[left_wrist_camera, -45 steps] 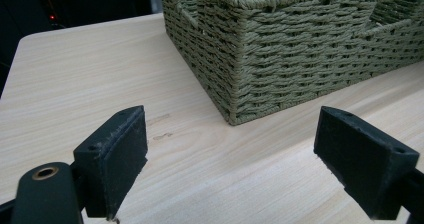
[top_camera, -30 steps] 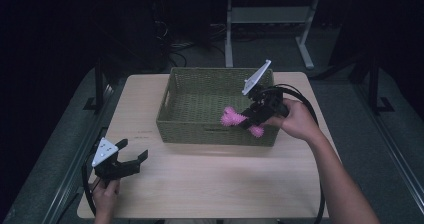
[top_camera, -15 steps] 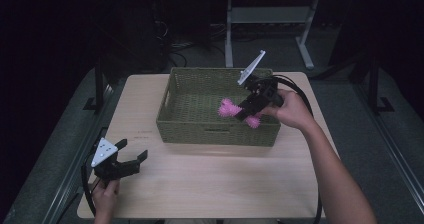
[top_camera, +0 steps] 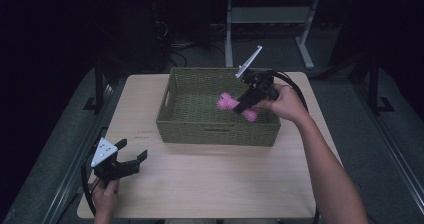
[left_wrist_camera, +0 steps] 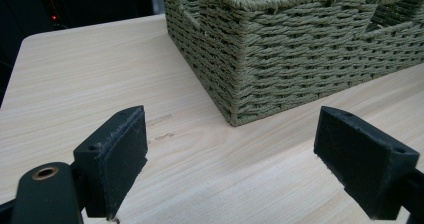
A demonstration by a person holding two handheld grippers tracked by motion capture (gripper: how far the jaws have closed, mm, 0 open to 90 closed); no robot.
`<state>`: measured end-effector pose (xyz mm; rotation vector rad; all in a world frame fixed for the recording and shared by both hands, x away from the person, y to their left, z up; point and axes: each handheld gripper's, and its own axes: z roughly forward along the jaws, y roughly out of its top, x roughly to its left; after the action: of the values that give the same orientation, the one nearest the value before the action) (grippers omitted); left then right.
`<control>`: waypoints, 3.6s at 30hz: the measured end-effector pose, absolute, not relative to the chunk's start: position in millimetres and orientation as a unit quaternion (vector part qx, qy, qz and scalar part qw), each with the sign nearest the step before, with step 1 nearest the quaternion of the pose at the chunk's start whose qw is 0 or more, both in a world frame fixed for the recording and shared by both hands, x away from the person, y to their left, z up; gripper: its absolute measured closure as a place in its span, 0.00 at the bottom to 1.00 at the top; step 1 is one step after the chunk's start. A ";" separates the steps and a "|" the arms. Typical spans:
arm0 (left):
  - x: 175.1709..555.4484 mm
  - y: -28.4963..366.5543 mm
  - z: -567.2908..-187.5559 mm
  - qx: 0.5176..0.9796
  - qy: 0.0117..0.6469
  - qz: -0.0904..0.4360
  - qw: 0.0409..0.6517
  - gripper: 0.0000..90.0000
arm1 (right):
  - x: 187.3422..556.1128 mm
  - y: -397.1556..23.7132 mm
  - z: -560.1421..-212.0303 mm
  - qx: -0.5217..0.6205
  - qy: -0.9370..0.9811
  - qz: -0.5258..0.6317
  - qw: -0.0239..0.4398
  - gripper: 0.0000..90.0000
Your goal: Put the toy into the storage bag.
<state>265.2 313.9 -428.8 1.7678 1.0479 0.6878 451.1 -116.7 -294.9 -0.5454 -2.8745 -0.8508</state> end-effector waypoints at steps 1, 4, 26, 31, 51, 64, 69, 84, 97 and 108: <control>265.2 314.3 -428.8 0.721 0.427 0.281 0.468 0.15 | 452.4 -116.7 -295.5 -0.180 -0.942 -0.279 0.047 0.64; 265.7 314.9 -428.9 0.722 0.428 0.278 0.468 0.15 | 458.8 -116.9 -297.5 -0.182 -0.941 -0.279 0.053 0.64; 265.9 315.1 -429.0 0.721 0.428 0.280 0.469 0.15 | 484.6 -110.9 -325.5 -0.202 -0.940 -0.266 0.064 0.64; 265.9 314.6 -429.1 0.721 0.428 0.279 0.468 0.15 | 487.6 -111.8 -329.3 -0.207 -0.939 -0.265 0.068 0.64; 266.0 315.8 -428.9 0.720 0.429 0.280 0.468 0.15 | 495.3 -114.1 -348.6 -0.221 -0.938 -0.255 0.077 0.64; 265.9 316.2 -428.8 0.720 0.429 0.279 0.469 0.15 | 496.1 -111.9 -363.2 -0.228 -0.937 -0.249 0.085 0.63; 266.0 315.2 -428.8 0.722 0.427 0.280 0.467 0.15 | 495.8 -113.1 -368.2 -0.231 -0.938 -0.245 0.086 0.63; 265.8 316.5 -428.8 0.719 0.429 0.279 0.470 0.15 | 496.6 -101.4 -376.2 -0.225 -0.939 -0.240 0.096 0.63; 265.6 315.7 -428.9 0.720 0.429 0.279 0.469 0.15 | 495.6 -104.9 -372.5 -0.233 -0.936 -0.247 0.090 0.55; 266.1 313.7 -429.2 0.722 0.427 0.279 0.467 0.15 | 488.2 -117.7 -368.2 -0.244 -0.932 -0.260 0.071 0.50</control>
<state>266.1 313.7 -429.2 1.7711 1.0480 0.6853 488.2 -117.7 -368.2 -0.7337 -2.8011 -0.7805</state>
